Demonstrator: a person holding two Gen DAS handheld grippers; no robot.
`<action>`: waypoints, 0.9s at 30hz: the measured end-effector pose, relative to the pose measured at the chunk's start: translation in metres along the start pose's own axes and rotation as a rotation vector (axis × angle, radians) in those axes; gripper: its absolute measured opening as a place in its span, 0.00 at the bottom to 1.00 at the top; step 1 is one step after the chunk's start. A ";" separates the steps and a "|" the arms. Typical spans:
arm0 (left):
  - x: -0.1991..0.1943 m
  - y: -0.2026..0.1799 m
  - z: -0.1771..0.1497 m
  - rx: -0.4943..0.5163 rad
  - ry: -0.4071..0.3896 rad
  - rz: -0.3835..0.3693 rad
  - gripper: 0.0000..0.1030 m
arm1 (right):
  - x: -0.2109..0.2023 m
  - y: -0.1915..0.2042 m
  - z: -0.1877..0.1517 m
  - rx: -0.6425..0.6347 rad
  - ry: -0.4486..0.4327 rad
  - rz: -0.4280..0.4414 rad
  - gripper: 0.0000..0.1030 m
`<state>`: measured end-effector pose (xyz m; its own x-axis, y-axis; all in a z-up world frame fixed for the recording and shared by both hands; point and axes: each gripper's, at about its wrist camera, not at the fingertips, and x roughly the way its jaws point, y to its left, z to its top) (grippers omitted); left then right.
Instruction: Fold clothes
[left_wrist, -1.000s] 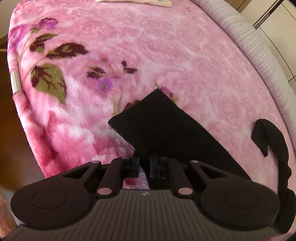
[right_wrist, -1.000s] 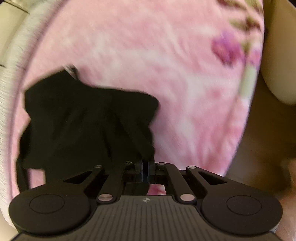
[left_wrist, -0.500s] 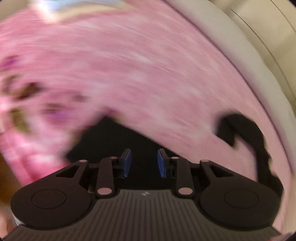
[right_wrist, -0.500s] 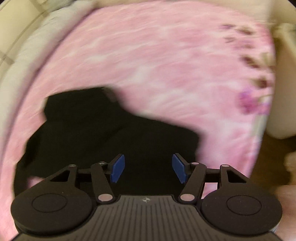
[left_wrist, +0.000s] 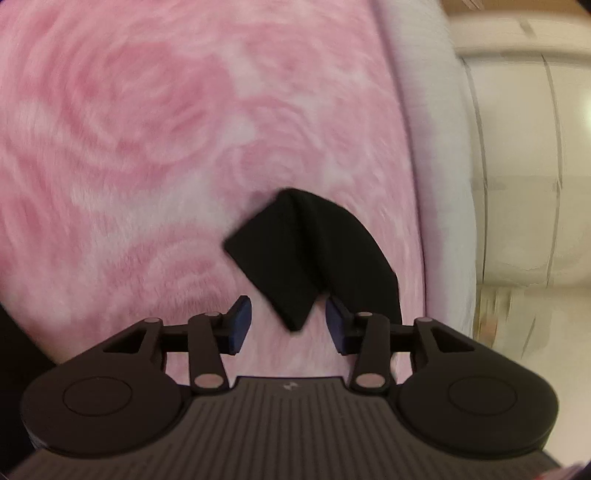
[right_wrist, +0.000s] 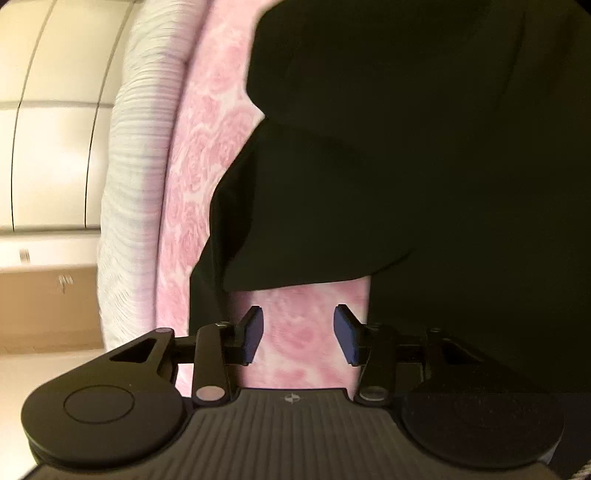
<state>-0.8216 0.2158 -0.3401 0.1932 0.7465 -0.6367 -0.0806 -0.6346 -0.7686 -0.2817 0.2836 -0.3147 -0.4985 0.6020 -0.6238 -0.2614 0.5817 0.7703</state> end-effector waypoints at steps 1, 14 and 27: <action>0.005 0.004 0.001 -0.043 -0.023 0.007 0.38 | 0.009 -0.002 0.002 0.039 0.009 0.015 0.52; 0.018 -0.079 0.065 0.275 -0.052 0.003 0.01 | 0.048 -0.009 0.027 0.136 -0.138 -0.103 0.05; -0.053 -0.170 0.187 0.772 -0.156 0.364 0.20 | 0.020 0.011 -0.021 -0.160 0.067 -0.259 0.46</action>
<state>-1.0013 0.3214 -0.1874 -0.1059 0.5779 -0.8092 -0.7635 -0.5687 -0.3062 -0.3120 0.2911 -0.3159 -0.4505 0.4039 -0.7962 -0.5113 0.6144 0.6009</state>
